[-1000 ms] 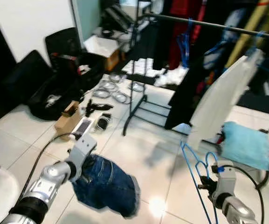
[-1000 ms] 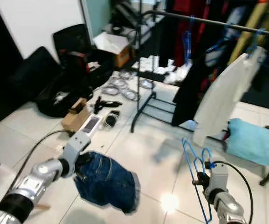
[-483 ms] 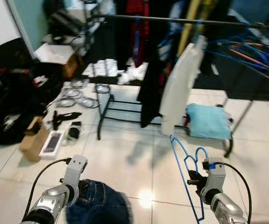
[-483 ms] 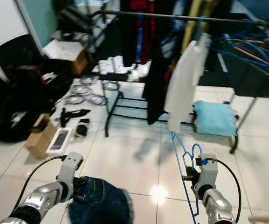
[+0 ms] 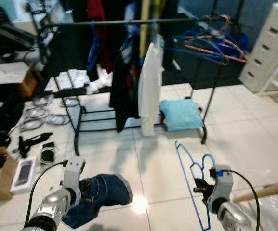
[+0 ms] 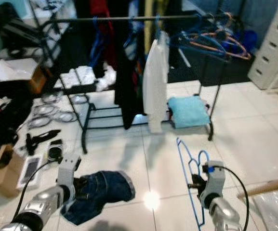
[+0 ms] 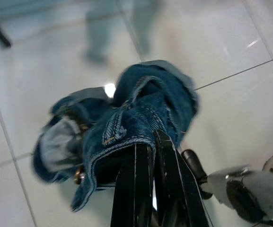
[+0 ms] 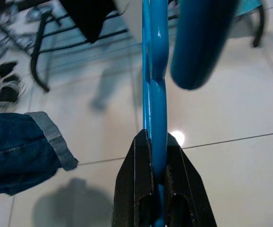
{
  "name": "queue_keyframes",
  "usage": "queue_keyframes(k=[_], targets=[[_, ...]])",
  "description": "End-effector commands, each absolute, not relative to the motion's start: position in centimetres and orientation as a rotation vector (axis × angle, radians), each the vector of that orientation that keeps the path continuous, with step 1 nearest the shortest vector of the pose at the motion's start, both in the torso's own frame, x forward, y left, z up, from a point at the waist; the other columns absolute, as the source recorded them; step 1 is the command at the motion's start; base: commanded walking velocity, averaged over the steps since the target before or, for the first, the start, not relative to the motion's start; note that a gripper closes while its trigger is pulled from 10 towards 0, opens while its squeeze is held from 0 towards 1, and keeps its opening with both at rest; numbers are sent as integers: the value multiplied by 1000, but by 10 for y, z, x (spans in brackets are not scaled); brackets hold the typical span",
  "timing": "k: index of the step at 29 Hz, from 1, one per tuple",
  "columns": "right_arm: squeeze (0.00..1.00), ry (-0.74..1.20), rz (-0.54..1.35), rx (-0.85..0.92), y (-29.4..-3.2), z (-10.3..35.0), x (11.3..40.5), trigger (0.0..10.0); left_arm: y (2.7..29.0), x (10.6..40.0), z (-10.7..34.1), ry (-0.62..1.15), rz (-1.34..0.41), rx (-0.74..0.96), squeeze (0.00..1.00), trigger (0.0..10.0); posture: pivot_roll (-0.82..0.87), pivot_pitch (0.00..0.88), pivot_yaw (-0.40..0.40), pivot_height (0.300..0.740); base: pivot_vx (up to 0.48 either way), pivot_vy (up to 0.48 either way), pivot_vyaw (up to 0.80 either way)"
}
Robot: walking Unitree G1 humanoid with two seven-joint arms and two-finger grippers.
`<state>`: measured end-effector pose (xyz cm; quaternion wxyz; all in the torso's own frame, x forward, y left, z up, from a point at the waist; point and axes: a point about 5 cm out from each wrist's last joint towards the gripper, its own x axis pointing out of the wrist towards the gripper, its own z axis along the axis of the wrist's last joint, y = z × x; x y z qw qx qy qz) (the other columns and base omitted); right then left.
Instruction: Hang hanger
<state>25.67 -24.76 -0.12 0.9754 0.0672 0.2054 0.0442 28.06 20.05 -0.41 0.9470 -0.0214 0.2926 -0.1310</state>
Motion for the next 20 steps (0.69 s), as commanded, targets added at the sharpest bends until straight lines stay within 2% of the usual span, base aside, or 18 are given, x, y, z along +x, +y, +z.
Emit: queue_keyframes(k=[1, 4, 6, 10, 11, 12, 13, 14, 15, 17, 19, 20], targets=[[0, 416, 88, 155, -247, -2, 255, 10000, 203, 284, 0, 561, -267, -56, 0, 10000, -96, 63, 59, 740, 0, 0, -800], [0, 418, 91, 154, -247, -3, 255, 10000, 205, 285, 2, 541, -268, -63, 0, 10000, -102, 59, 55, 740, 0, 0, -800], [0, 414, 96, 148, -248, -2, 254, 10000, 211, 295, 24, 421, -351, 77, 0, 10000, -86, 68, 45, 740, 0, 0, -800], [0, 410, 96, 148, -248, -2, 253, 10000, 212, 300, 35, 364, -392, 134, 0, 10000, -86, 68, 45, 740, 0, 0, -800], [0, 395, 100, 172, -248, 0, 254, 10000, 212, 310, 57, 275, -464, 194, 0, 10000, -86, 68, 45, 740, 0, 0, 0], [0, 395, 100, 172, -248, 0, 254, 10000, 212, 310, 57, 275, -464, 194, 0, 10000, -86, 68, 45, 740, 0, 0, 0], [0, 358, 137, 181, -249, 8, 259, 10000, 212, 322, 91, 163, -579, 328, 0, 10000, -74, 77, 46, 740, 0, 0, 0], [0, 358, 137, 181, -249, 8, 259, 10000, 212, 322, 91, 163, -579, 328, 0, 10000, -74, 77, 46, 740, 0, 0, 0], [0, 316, 184, 173, -251, 19, 265, 10000, 211, 331, 122, 74, -668, 479, 0, 10000, -74, 80, 51, 740, 0, 0, 0], [0, 316, 184, 173, -251, 19, 265, 10000, 211, 331, 122, 74, -668, 479, 0, 10000, -74, 80, 51, 740, 0, 0, 0], [0, 226, 275, 118, -259, 51, 278, 10000, 204, 343, 167, -50, -773, 773, 0, 10000, -81, 85, 61, 740, 0, 0, 0], [0, 226, 275, 118, -259, 51, 278, 10000, 204, 343, 167, -50, -773, 773, 0, 10000, -81, 85, 61, 740, 0, 0, 0]])
